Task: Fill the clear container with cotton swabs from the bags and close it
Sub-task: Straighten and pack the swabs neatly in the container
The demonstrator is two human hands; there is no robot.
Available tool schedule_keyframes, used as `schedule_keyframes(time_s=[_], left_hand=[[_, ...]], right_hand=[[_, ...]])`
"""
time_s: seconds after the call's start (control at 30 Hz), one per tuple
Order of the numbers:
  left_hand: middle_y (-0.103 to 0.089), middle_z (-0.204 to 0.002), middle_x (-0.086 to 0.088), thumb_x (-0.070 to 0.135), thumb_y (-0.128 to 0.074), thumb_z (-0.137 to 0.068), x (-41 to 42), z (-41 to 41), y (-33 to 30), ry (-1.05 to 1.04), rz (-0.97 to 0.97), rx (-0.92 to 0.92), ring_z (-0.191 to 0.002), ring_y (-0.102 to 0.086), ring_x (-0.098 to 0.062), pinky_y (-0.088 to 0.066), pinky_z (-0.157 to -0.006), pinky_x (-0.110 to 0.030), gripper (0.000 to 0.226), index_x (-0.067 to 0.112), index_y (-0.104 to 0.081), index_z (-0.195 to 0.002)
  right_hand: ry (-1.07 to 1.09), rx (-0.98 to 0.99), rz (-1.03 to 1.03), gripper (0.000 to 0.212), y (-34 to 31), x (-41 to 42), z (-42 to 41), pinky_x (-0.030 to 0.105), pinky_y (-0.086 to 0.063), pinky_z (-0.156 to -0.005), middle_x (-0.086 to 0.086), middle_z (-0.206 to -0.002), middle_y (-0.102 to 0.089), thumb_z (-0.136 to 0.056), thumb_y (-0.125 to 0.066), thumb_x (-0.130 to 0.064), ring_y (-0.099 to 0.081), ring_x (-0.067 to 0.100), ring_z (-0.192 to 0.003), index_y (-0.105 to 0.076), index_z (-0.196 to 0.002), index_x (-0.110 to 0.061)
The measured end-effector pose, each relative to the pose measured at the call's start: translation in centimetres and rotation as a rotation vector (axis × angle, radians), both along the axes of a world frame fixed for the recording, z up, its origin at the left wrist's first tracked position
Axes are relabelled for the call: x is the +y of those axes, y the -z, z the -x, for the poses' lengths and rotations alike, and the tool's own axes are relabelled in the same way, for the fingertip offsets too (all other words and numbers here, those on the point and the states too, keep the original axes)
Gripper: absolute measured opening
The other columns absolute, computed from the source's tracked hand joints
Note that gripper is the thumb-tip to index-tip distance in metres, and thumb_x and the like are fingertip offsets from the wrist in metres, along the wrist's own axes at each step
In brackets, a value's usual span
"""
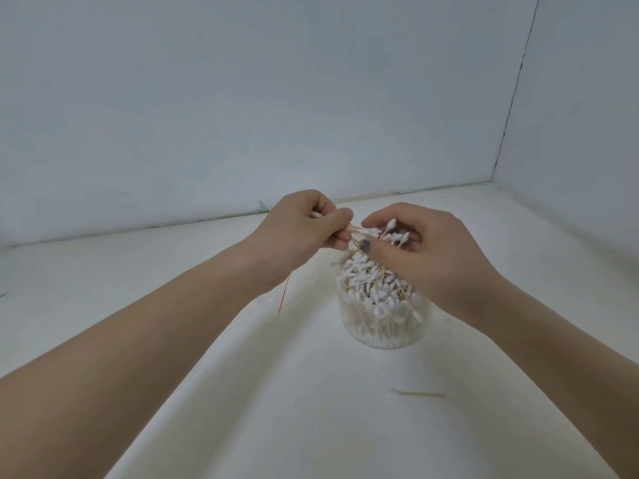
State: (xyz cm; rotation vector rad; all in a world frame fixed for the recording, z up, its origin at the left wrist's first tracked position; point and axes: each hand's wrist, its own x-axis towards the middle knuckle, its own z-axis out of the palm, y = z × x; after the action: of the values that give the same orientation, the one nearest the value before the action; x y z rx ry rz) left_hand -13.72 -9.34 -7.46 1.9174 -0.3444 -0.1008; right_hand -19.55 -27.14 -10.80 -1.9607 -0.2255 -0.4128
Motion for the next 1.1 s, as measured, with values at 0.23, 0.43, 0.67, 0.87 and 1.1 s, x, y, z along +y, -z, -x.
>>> schedule_keyframes(time_s=[0.23, 0.43, 0.67, 0.87, 1.1], left_hand=[[-0.073, -0.072, 0.001, 0.022, -0.063, -0.101, -0.1, 0.3, 0.1, 0.023, -0.046, -0.026, -0.065, -0.069, -0.012, -0.058, -0.091, -0.038, 0.019, 0.008, -0.067, -0.090], [-0.064, -0.064, 0.004, 0.026, -0.054, -0.104, -0.4, 0.8, -0.2, 0.042, -0.195, -0.066, -0.052, -0.042, -0.015, -0.038, -0.056, -0.030, 0.026, 0.007, -0.060, -0.087], [-0.058, -0.062, 0.017, 0.031, -0.056, -0.103, 1.0, 0.6, -1.1, 0.049, -0.356, -0.193, -0.064, -0.046, -0.014, -0.041, -0.063, -0.031, 0.022, 0.016, -0.066, -0.090], [-0.067, -0.077, 0.014, 0.023, -0.062, -0.101, 3.2, 1.9, -2.0, 0.163, -0.552, -0.416, -0.064, -0.054, 0.002, -0.040, -0.061, -0.009, 0.013, 0.024, -0.069, -0.090], [-0.069, -0.091, 0.015, 0.017, -0.066, -0.098, 3.3, 1.5, -2.5, 0.380, -0.724, -0.568, -0.095, -0.063, -0.005, -0.050, -0.081, -0.026, 0.010, 0.024, -0.073, -0.099]], right_hand=[[0.038, -0.033, 0.034, 0.012, 0.0, 0.3, -0.4, 0.010, -0.044, -0.065, -0.014, -0.079, -0.070, -0.093, -0.066, -0.021, -0.063, 0.002, -0.075, -0.075, -0.088, -0.028], [0.017, -0.032, 0.027, 0.016, -0.1, 0.2, -0.3, 0.012, -0.045, -0.064, -0.008, -0.078, -0.071, -0.094, -0.065, -0.019, -0.063, 0.005, -0.073, -0.077, -0.089, -0.028], [0.015, 0.017, 0.023, 0.014, -0.5, -0.5, -0.3, 0.031, -0.058, -0.083, -0.011, -0.089, -0.072, -0.090, -0.071, -0.023, -0.068, 0.007, -0.084, -0.076, -0.099, -0.033], [0.039, 0.063, 0.080, 0.016, -0.9, -1.1, -0.2, 0.037, -0.060, -0.084, -0.010, -0.085, -0.072, -0.090, -0.069, -0.019, -0.071, 0.008, -0.075, -0.077, -0.091, -0.032], [0.049, 0.084, 0.104, 0.014, -1.1, -1.3, -0.3, 0.033, -0.059, -0.086, -0.010, -0.089, -0.072, -0.089, -0.070, -0.021, -0.071, 0.006, -0.077, -0.076, -0.093, -0.033]])
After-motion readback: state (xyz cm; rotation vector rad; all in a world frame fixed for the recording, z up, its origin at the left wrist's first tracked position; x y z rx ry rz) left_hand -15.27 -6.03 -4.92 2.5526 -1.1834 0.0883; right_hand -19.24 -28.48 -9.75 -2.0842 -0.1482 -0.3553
